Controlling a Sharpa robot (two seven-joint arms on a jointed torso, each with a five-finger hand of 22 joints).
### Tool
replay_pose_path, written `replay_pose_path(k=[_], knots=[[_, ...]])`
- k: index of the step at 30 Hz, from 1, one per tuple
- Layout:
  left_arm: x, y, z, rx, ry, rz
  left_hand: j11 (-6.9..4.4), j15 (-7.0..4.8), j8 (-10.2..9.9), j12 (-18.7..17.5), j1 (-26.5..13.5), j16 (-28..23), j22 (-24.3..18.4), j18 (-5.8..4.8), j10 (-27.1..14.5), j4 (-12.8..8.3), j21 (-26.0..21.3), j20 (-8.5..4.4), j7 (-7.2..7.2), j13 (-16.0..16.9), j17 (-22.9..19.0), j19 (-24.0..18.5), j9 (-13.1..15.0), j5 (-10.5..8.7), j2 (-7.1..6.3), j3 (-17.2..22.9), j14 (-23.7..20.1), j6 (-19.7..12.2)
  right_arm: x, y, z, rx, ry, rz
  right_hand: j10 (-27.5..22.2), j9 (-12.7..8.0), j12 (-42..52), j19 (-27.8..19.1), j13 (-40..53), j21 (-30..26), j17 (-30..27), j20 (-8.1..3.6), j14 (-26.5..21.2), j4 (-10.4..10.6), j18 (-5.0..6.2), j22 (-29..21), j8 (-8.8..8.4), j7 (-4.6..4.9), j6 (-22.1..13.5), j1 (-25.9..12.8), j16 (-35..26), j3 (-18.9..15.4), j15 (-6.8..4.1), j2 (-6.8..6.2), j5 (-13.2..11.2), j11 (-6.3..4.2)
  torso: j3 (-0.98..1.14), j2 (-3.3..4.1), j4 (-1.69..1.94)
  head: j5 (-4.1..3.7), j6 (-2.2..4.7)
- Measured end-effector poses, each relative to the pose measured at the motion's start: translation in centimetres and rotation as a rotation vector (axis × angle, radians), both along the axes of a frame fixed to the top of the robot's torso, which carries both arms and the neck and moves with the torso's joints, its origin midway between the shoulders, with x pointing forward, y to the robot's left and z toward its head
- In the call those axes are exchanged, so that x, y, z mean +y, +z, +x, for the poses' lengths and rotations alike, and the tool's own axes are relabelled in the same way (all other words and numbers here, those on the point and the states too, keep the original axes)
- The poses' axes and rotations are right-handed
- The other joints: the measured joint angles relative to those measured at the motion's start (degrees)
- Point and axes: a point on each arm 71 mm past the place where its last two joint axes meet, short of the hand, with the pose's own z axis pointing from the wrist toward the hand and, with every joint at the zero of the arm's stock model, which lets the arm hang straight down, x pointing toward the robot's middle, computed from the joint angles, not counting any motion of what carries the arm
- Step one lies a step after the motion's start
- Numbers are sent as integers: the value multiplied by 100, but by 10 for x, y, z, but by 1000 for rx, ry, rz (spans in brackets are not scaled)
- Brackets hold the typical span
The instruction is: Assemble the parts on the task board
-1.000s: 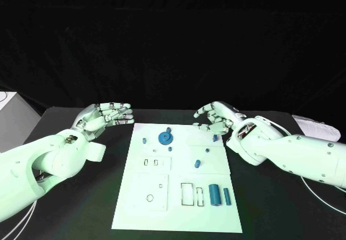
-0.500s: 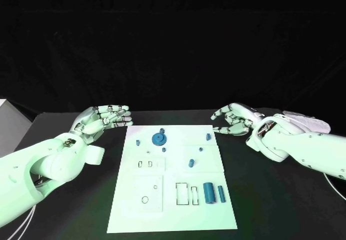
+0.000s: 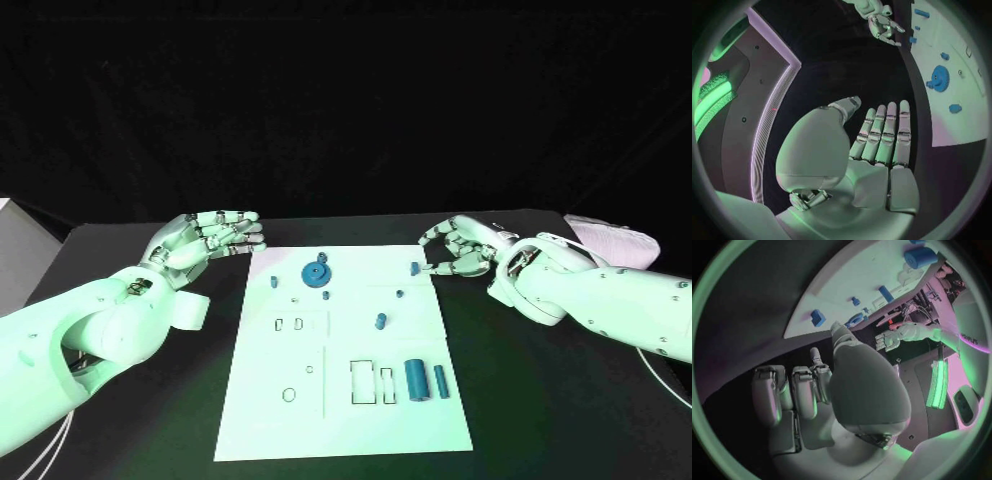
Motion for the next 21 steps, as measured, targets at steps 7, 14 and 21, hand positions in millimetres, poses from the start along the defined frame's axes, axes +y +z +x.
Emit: replay_pose_path(k=[7,14,21], knots=[[1,0,0,-1,-1,1,0,0,0,0,0,0,0,0,0,0,-22,0,0,0,0,0,0,0,0,0,0,0,4,-15,1,44,-21,-14,0,-9,0,0,-1,0,0,0,8,17,0,-1,-9,9,-9,40,0,-49,8,21,0,0,1,19,20,9,-23],[1,0,-1,-1,0,2,0,0,0,0,0,0,1,0,0,0,-22,-1,0,0,1,0,-1,0,0,0,0,0,7,-20,3,60,-34,-22,39,-8,23,0,-1,0,0,0,9,17,0,-1,-9,9,-9,100,0,-49,8,81,37,39,-1,30,33,-4,-38],[2,0,-1,-2,0,3,0,-20,0,0,0,0,-7,0,0,0,-22,-1,0,0,-5,0,4,0,0,0,19,0,8,-25,6,68,-47,-27,73,18,83,0,-2,66,5,0,9,17,0,-2,25,-31,75,168,0,-49,8,149,58,9,-1,33,33,8,-54]])
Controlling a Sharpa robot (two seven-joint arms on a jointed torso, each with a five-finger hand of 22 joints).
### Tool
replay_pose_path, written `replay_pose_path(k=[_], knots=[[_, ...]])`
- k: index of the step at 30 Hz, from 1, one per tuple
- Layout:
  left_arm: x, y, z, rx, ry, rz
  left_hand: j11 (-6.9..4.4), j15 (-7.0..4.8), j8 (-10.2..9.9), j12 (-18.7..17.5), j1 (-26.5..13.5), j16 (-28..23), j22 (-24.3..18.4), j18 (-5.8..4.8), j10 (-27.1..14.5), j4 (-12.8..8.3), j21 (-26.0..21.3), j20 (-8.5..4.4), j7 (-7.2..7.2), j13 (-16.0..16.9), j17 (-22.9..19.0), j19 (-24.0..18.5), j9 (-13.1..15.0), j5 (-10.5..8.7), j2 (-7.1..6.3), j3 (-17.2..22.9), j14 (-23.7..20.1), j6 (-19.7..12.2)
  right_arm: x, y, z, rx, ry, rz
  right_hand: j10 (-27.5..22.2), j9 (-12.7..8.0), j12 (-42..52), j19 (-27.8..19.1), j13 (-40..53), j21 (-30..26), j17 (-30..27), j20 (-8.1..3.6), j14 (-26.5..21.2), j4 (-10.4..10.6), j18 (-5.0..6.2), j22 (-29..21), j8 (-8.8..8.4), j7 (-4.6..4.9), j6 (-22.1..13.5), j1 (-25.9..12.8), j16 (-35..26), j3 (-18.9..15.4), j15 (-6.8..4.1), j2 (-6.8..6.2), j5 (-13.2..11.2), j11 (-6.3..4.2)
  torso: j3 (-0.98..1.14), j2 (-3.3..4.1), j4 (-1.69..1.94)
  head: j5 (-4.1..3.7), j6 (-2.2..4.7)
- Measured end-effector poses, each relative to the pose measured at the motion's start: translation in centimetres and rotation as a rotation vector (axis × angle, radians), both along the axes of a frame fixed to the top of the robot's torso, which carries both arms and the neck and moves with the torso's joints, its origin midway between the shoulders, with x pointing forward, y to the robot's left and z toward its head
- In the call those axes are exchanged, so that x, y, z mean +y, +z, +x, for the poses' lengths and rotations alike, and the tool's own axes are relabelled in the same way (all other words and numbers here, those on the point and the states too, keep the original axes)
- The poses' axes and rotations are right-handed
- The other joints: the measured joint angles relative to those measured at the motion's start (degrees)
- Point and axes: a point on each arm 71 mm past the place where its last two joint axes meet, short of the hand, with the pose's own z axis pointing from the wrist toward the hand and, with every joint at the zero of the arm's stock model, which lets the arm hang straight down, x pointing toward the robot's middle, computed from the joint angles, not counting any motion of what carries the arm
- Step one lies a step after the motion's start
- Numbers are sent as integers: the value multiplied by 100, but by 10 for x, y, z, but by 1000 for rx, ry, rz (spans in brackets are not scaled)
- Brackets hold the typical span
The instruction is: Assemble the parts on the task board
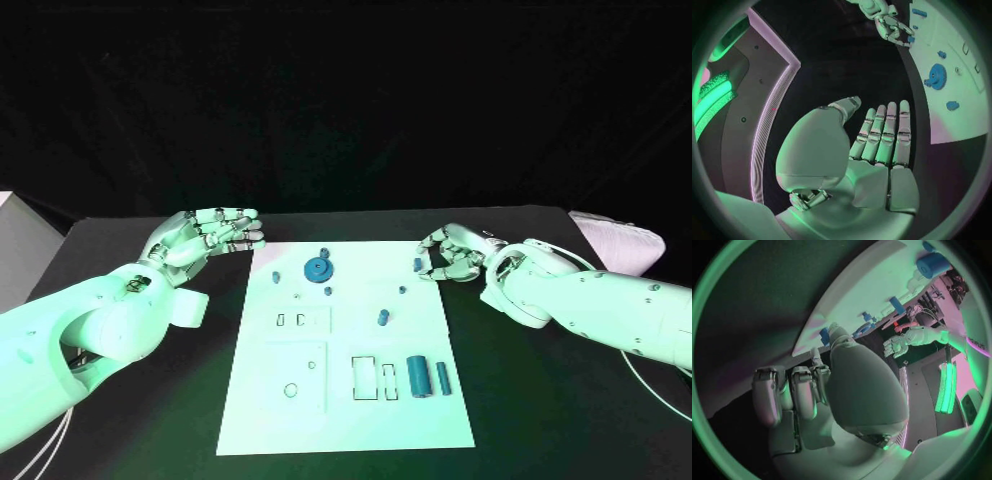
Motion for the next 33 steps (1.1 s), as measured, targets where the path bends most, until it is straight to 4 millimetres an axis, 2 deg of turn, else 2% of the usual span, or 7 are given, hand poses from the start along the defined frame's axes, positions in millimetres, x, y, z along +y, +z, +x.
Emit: replay_pose_path(k=[5,8,11,14,28,33], knots=[[1,0,0,0,1,1,0,0,0,0,0,0,0,0,0,0,0,0,0,0,0,0,0,0,0,0,0,0,1,-2,0,5,-3,-1,47,50,51,0,0,23,0,0,-2,-28,0,0,167,-81,270,2,0,183,-3,196,-35,-41,3,1,-3,7,-6],[1,0,0,0,1,2,0,0,0,0,0,0,0,0,0,0,0,0,0,0,0,0,0,0,0,0,0,0,2,-3,1,6,-3,1,43,77,97,0,-1,54,0,-29,1,-32,0,-1,288,-143,430,-3,0,308,-63,229,-145,-90,3,-3,-7,13,-7],[1,0,0,0,2,2,0,0,0,0,0,0,0,0,0,0,0,0,0,0,0,0,0,0,0,0,0,0,4,-4,1,7,1,4,48,94,135,1,-1,100,0,-66,-2,-46,0,-1,378,-190,537,35,0,418,-107,266,-145,-115,3,-5,-12,26,-5],[1,0,0,0,2,3,0,0,0,0,0,0,0,0,0,0,0,0,0,0,0,-1,-1,0,0,0,0,0,6,-4,1,7,7,8,48,97,139,1,-1,112,-1,-66,-11,-47,-1,-1,399,-205,553,35,0,446,-116,267,-145,-156,6,-7,-18,38,3],[2,0,0,1,3,4,0,0,0,0,0,-22,-10,0,0,0,0,0,0,0,-5,-1,-1,0,0,0,-1,0,12,-5,0,5,22,18,48,97,139,1,-2,112,-1,-106,-11,-48,-1,4,399,-213,561,33,0,509,-116,264,-203,-155,3,-4,-10,40,10],[2,0,0,1,3,4,0,0,0,0,0,-22,-10,0,0,0,0,0,0,0,-5,-1,-2,0,0,0,-1,0,12,-5,0,5,22,18,47,90,139,1,-2,111,-2,-105,-11,-48,-1,3,399,-203,551,21,0,509,-116,203,-215,-155,-1,-2,-10,41,11]])
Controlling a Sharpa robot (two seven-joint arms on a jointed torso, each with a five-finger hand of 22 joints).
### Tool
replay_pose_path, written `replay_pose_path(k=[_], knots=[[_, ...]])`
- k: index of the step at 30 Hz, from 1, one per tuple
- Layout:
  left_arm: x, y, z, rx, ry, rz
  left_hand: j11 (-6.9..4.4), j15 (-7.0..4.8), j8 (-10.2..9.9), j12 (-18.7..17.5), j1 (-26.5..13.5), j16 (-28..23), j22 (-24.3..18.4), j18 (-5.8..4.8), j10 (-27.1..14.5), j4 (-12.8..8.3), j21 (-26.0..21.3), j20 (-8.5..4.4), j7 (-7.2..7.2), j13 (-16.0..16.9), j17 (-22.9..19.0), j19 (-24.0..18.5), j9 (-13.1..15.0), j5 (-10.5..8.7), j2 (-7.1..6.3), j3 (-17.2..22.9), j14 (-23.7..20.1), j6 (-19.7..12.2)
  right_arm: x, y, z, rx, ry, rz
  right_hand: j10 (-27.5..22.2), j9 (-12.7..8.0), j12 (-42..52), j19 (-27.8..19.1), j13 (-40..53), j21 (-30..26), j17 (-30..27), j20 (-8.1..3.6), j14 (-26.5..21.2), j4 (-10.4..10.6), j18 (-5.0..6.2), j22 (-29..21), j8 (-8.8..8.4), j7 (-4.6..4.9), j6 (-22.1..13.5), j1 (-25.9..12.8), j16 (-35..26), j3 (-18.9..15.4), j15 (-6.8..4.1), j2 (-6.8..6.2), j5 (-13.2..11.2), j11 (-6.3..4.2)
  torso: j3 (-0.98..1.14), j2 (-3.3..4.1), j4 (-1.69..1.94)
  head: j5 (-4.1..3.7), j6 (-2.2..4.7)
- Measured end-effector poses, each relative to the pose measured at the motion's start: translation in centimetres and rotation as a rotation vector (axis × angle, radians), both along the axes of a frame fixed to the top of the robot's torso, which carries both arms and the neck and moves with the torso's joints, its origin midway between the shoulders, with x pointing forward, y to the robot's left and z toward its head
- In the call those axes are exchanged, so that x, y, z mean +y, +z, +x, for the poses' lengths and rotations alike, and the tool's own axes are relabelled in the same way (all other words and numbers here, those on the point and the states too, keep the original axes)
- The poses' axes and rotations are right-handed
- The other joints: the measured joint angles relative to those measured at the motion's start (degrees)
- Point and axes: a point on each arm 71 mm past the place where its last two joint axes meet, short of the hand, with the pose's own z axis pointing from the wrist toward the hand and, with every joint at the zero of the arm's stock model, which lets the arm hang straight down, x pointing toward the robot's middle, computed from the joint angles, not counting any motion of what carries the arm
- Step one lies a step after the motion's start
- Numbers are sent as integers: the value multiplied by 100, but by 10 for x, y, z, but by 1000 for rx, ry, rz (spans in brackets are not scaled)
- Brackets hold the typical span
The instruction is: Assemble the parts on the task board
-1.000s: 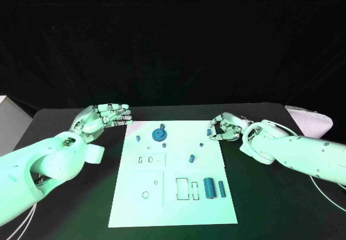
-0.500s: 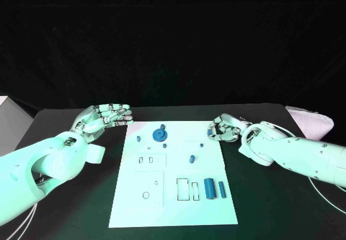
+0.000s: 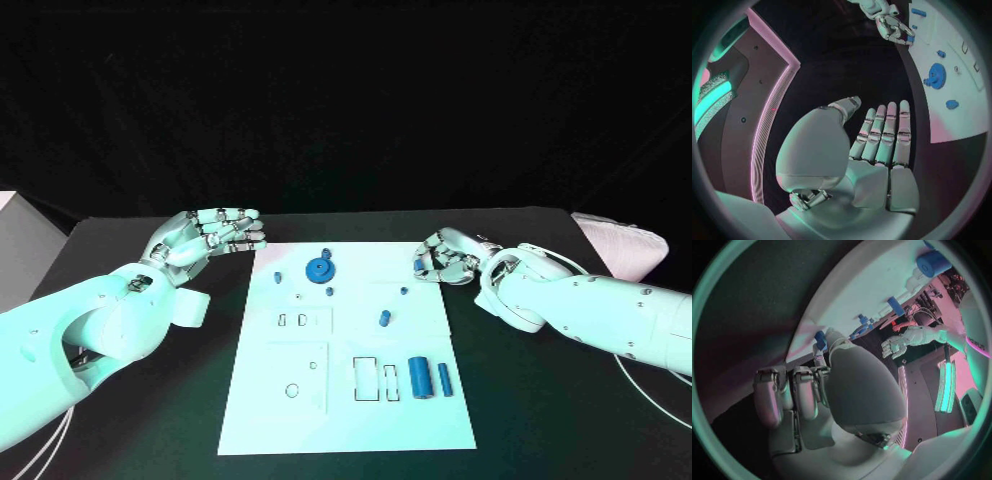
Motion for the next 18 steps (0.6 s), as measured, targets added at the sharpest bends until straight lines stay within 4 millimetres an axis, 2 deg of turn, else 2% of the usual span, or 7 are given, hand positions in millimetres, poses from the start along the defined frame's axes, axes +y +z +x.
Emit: replay_pose_path(k=[11,13,15,16,18], knots=[[0,0,0,1,0,1,0,0,0,0,0,0,0,0,0,0,0,0,0,0,0,0,0,0,0,0,0,0,0,0,1,0,-1,-1,0,0,0,0,4,21,-1,0,1,-26,0,-1,56,0,0,17,0,122,-1,-17,-9,0,3,2,0,0,-9],[0,0,0,1,0,1,0,0,0,0,0,0,0,1,0,0,0,0,0,0,0,0,0,0,0,0,0,0,0,0,1,-1,-1,-2,-1,7,2,0,4,22,-1,0,19,-58,0,-1,115,-44,44,73,0,218,-22,-3,-65,-3,3,2,-1,0,-10],[0,0,0,1,0,1,0,0,0,0,0,0,0,1,0,0,0,0,0,0,0,0,0,0,0,0,0,0,0,0,1,-2,0,-2,-1,36,36,-4,4,22,-1,-37,3,-91,0,-1,207,-83,152,121,0,337,-71,41,-246,-72,7,2,-2,1,-10],[0,0,0,1,0,1,0,0,0,0,0,0,0,0,0,0,0,0,0,0,0,0,0,0,0,0,0,0,0,0,1,-3,1,-1,1,49,60,2,4,39,-1,-79,4,-116,0,-1,286,-134,241,168,0,422,-126,33,-362,-131,7,2,-3,1,-10],[0,0,0,2,0,1,0,0,0,0,0,0,0,1,0,0,0,0,0,0,1,0,-1,0,0,0,0,0,0,0,1,-8,4,0,1,88,102,0,4,57,-1,-167,11,-167,0,-1,452,-185,310,168,0,574,-220,32,-411,-228,7,2,-3,3,-12]])
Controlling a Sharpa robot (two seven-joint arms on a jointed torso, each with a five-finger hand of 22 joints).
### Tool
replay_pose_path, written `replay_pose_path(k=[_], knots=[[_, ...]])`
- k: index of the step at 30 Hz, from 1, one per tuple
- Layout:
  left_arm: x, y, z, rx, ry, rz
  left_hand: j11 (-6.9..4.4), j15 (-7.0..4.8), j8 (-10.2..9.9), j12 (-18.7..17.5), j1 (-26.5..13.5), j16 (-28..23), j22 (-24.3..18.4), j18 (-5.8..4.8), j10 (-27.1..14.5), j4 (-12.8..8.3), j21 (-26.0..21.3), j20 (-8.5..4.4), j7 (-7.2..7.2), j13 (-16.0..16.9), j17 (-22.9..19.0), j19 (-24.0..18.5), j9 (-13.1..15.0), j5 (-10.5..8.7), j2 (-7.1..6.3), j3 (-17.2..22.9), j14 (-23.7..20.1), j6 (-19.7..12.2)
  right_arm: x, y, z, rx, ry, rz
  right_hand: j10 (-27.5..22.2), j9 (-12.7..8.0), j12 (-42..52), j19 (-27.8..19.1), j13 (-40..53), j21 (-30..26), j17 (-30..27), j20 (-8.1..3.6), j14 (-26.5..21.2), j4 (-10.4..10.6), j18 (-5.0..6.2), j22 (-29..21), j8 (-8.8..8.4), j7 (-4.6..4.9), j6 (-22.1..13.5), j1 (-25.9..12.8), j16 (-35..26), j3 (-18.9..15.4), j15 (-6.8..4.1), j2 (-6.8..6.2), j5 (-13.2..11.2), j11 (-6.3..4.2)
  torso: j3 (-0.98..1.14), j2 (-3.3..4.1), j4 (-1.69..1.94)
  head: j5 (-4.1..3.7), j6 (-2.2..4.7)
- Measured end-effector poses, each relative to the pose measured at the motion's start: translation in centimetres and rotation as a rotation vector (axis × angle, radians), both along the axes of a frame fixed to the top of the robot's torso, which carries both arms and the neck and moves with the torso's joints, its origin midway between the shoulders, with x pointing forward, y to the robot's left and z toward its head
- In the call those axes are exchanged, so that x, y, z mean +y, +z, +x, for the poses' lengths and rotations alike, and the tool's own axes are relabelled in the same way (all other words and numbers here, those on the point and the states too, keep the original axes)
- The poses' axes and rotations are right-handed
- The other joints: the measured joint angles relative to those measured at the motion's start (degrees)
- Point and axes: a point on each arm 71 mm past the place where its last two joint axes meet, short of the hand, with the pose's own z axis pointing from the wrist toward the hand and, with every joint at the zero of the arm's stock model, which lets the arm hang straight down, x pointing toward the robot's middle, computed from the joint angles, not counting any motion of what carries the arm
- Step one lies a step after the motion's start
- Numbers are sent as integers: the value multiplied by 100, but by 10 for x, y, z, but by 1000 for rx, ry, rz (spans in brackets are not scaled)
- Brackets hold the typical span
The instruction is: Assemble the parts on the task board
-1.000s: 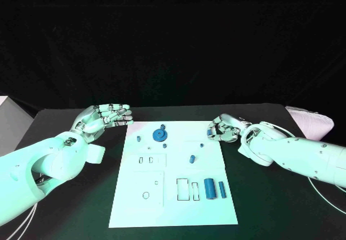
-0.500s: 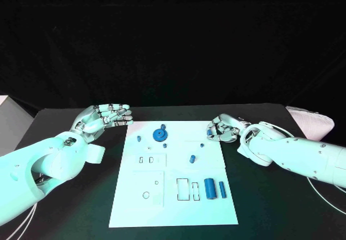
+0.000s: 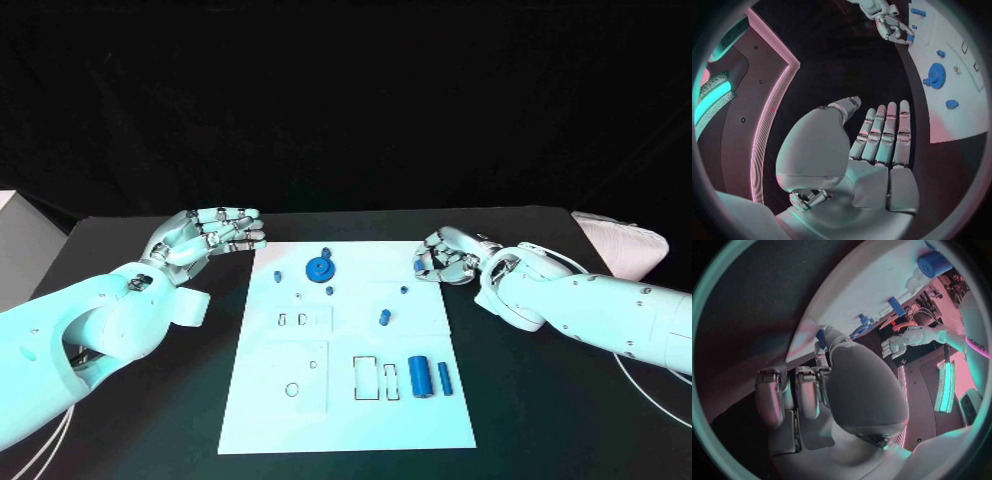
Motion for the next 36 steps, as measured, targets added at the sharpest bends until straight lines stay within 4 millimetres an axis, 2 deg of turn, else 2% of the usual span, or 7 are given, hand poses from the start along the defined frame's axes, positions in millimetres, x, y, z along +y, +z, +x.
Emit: replay_pose_path(k=[14,19,24,27,28,33,36], knots=[[0,0,0,1,0,1,0,0,0,0,0,-23,-10,0,0,0,-23,0,0,0,-9,0,0,0,0,0,0,0,0,3,0,-41,1,15,-5,0,186,10,-1,55,0,-171,-1,-149,0,-1,40,-46,-42,-22,0,469,-199,29,-5,-169,-5,-1,0,2,-12],[0,0,0,1,-1,2,0,20,0,0,0,-23,-11,0,0,0,-23,-9,0,0,-9,15,0,0,0,0,20,0,2,5,-1,-63,-7,28,-1,0,186,-10,-2,55,0,-191,-1,-149,0,-1,40,-69,-66,-181,0,534,-200,-9,51,-182,-6,-3,0,7,-8],[-1,-1,0,2,-3,5,-68,-70,35,57,0,91,-11,0,126,-17,35,-86,9,5,52,308,18,0,0,17,395,40,8,8,-4,-77,-16,45,-1,2,186,-10,-2,55,-1,-191,-1,-116,0,-2,41,-87,-83,-293,0,581,-200,-61,51,-182,-7,-13,-3,24,2],[-2,-1,0,2,-6,11,-140,-200,74,153,0,405,74,0,291,-17,240,-221,27,31,206,665,33,0,0,17,830,112,14,12,-6,-81,-23,56,0,5,186,-10,-2,55,-1,-191,-1,-93,0,-2,95,-118,-113,-400,0,605,-200,-92,51,-182,-7,-21,-7,42,10],[-2,-1,1,2,-7,14,-175,-257,104,203,0,559,114,0,363,-17,338,-288,34,41,283,804,46,0,0,17,980,159,16,13,-6,-81,-26,60,0,5,186,-10,-3,54,-1,-191,-1,-93,0,-2,218,-119,-113,-415,0,605,-200,-93,50,-182,-7,-24,-10,48,13],[-5,-2,1,2,-13,30,-329,-443,194,413,0,1381,345,0,639,-41,779,-537,73,101,763,1177,92,0,0,-7,1302,279,33,22,-11,-79,-33,82,-1,5,186,-10,-3,54,-1,-190,-1,-63,0,-2,238,-120,-114,-495,0,635,-200,-100,23,-182,-10,-56,-20,80,23],[-6,-3,2,3,-17,41,-399,-542,317,572,-2,2364,677,-1,751,-68,1324,-644,11,162,1382,1359,145,0,-2,-15,1349,340,47,26,-14,-70,-31,94,0,7,209,-10,-3,54,-1,-191,-1,-19,0,-2,240,-120,-113,-562,0,639,-200,-108,22,-182,-21,-81,-30,94,27]])
